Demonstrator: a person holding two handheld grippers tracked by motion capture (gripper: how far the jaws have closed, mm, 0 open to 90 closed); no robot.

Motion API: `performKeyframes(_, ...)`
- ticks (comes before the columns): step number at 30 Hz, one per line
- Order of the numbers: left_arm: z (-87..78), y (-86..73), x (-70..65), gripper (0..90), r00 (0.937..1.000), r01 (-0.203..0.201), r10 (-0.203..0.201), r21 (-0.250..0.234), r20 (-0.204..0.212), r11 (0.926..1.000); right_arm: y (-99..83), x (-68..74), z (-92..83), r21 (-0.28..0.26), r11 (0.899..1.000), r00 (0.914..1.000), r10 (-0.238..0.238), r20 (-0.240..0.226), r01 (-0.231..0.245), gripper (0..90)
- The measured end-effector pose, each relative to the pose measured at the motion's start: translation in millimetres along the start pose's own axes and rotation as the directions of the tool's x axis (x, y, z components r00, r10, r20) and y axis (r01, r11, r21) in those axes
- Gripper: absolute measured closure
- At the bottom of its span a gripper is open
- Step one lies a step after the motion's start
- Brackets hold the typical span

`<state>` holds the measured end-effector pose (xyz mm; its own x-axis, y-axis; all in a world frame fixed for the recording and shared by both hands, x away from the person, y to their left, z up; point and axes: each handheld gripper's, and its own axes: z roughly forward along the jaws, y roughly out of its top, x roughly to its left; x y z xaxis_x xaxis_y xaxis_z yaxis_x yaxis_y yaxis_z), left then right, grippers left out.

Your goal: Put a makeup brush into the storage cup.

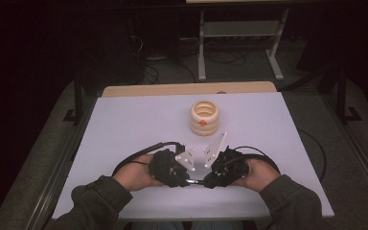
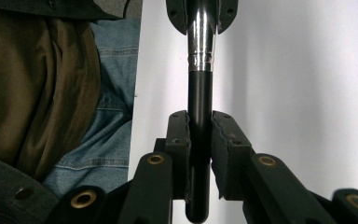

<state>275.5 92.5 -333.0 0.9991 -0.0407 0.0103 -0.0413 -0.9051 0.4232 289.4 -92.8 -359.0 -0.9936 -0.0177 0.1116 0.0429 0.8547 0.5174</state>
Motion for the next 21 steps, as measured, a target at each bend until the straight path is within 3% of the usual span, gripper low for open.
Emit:
performKeyframes(4,0.0,-0.1,-2.0,76.5,1.0000,0.003,-0.003,-0.009,0.007,1.0000,-0.2,1.0,2.6,0.012,1.000,1.0000,-0.009,-0.002,0.009,78.3)
performKeyframes(7,-0.9,-3.9,-1.0,75.2,0.9998,0.021,-0.021,-0.043,0.001,0.9989,-2.3,2.9,3.6,0.006,1.000,0.9998,-0.011,0.016,0.011,78.6)
performKeyframes(9,-2.2,-8.5,-0.3,62.7,0.9982,0.060,-0.061,-0.079,-0.004,0.9951,-6.5,3.6,3.5,-0.007,1.000,0.9991,-0.008,0.041,0.009,78.6)
performKeyframes(11,-5.1,-16.4,1.4,60.9,0.9962,0.087,-0.088,-0.105,0.002,0.9907,-12.4,3.6,4.2,-0.023,1.000,0.9990,0.008,0.044,-0.007,78.6)
performKeyframes(15,-11.2,-35.2,7.0,55.0,0.9852,0.170,-0.172,-0.158,0.005,0.9726,-29.2,1.8,2.2,-0.076,0.996,0.9966,0.057,0.059,-0.053,78.6)
performKeyframes(17,-13.4,-43.4,9.7,53.8,0.9781,0.206,-0.208,-0.189,0.013,0.9600,-35.9,0.6,-1.8,-0.113,0.991,0.9942,0.085,0.066,-0.077,78.6)
performKeyframes(21,-15.1,-50.0,13.3,53.2,0.9644,0.261,-0.263,-0.257,0.025,0.9304,-42.0,-3.7,-10.0,-0.234,0.965,0.9880,0.135,0.075,-0.114,78.5)
